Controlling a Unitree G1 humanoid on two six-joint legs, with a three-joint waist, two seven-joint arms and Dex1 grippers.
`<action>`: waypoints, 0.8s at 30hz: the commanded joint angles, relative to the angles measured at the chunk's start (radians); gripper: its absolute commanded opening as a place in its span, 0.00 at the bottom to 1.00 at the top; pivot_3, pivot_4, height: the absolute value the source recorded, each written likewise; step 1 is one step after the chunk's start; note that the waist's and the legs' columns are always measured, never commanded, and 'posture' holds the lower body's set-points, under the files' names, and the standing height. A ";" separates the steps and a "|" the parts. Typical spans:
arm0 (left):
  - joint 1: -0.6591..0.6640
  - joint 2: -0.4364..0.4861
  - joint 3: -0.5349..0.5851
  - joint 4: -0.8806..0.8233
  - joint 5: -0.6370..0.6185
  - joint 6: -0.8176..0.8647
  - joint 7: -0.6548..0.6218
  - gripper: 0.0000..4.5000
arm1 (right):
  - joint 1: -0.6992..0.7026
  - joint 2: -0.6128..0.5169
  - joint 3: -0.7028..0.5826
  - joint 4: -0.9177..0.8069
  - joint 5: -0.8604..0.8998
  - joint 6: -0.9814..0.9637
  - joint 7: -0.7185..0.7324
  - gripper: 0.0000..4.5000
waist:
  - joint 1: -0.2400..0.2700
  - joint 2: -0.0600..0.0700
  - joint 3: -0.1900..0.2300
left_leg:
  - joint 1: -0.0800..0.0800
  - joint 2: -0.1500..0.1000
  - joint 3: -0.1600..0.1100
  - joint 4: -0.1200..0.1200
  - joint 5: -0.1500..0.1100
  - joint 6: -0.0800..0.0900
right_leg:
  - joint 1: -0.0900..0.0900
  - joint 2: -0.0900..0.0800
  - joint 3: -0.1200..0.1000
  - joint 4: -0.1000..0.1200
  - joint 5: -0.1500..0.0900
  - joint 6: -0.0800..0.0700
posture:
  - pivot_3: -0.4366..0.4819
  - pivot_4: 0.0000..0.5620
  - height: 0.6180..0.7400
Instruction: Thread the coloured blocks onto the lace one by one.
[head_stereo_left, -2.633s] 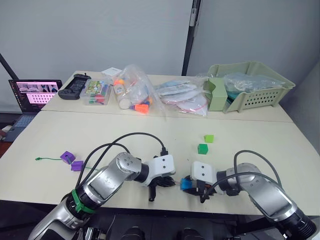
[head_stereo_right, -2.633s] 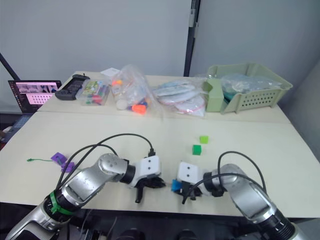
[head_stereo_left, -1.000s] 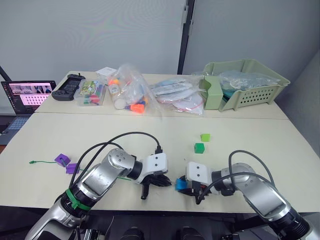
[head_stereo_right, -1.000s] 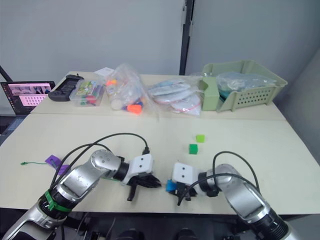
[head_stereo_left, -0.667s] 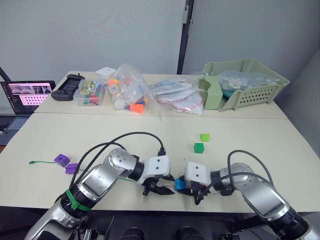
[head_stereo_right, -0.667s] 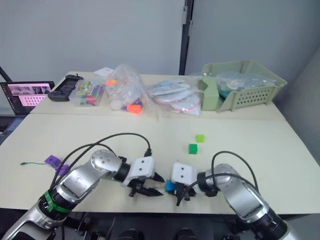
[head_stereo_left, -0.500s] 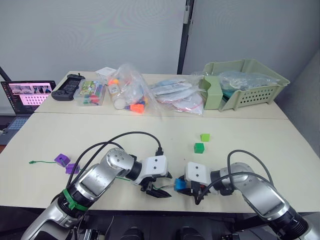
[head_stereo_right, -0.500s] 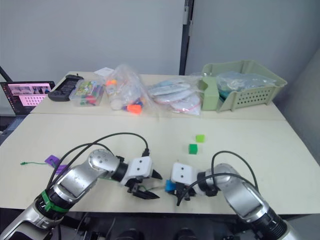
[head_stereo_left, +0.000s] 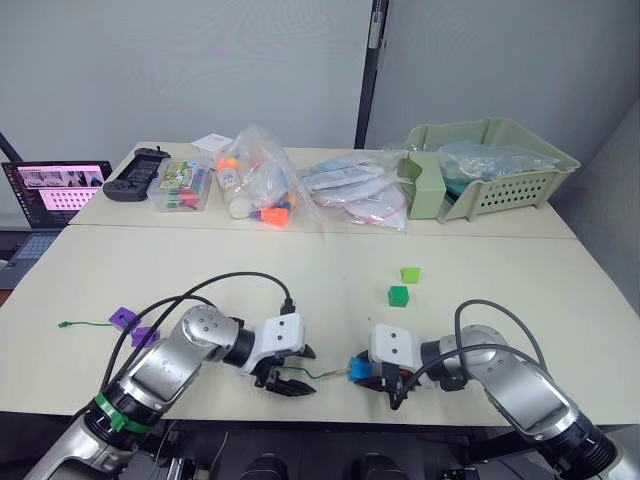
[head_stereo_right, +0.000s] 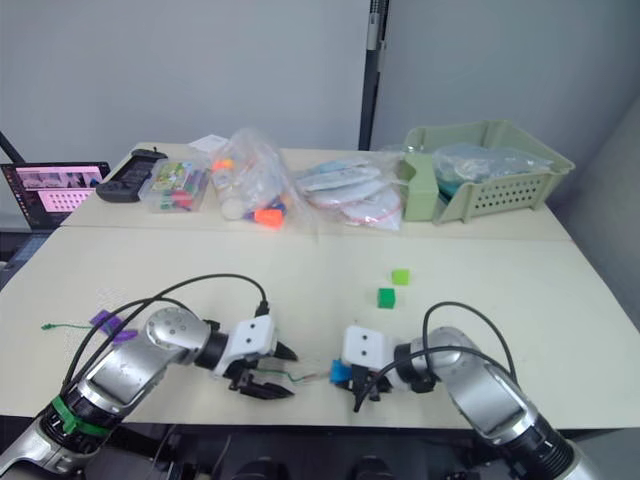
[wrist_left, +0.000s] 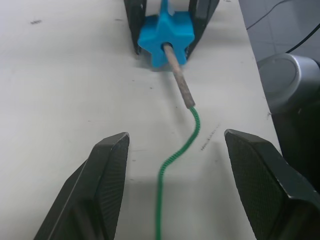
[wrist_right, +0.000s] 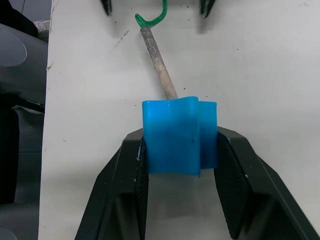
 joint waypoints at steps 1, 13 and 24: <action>0.003 -0.037 0.028 -0.010 -0.020 -0.036 0.031 0.72 | 0.007 -0.003 0.022 0.014 -0.010 0.006 -0.005 0.30 | 0.000 0.000 0.000 | 0.000 0.000 0.000 0.000 0.000 0.000 | 0.000 0.000 0.000 0.000 0.000 0.000 | 0.48 0.27 1.00; 0.025 -0.094 0.010 0.029 0.005 -0.076 0.067 0.09 | 0.002 -0.003 0.015 0.017 -0.010 0.013 -0.011 0.30 | 0.000 0.000 0.000 | 0.000 0.000 0.000 0.000 0.000 0.000 | 0.000 0.000 0.000 0.000 0.000 0.000 | 0.48 0.27 1.00; -0.038 -0.160 -0.027 0.064 0.047 -0.085 0.094 0.00 | -0.010 0.011 0.023 0.025 -0.014 0.017 -0.021 0.30 | 0.000 0.000 0.000 | 0.000 -0.001 0.000 0.000 0.000 0.000 | 0.000 0.000 0.000 0.000 0.000 0.000 | 0.48 0.27 1.00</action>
